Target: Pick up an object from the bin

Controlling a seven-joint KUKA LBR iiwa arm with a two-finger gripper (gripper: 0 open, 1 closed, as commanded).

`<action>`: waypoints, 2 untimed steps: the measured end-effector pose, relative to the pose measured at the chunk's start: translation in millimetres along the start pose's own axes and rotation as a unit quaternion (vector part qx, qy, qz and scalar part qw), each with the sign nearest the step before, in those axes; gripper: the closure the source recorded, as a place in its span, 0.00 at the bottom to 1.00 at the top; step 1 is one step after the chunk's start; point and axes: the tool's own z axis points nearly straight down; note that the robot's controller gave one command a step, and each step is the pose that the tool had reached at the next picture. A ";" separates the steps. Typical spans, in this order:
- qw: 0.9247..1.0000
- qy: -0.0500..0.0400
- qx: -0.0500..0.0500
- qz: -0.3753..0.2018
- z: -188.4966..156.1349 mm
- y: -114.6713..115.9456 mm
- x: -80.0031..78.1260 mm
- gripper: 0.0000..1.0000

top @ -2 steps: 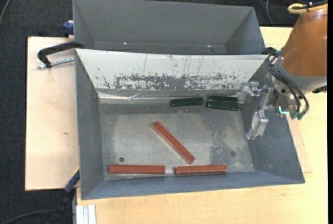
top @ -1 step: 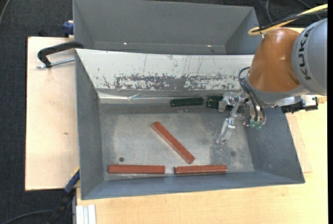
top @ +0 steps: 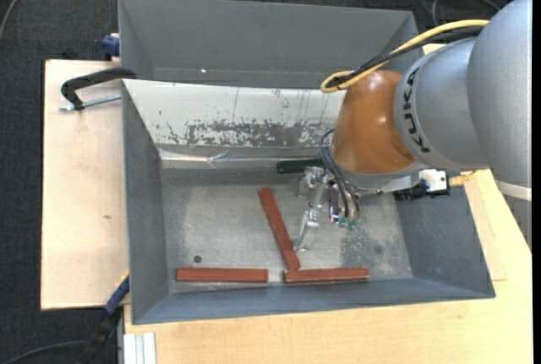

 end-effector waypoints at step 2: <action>0.958 -0.007 0.000 -0.288 -28.2 67.6 -33.2 0.00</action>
Offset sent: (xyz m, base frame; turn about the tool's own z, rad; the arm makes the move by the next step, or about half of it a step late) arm 0.0223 -0.0966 0.0009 -0.1238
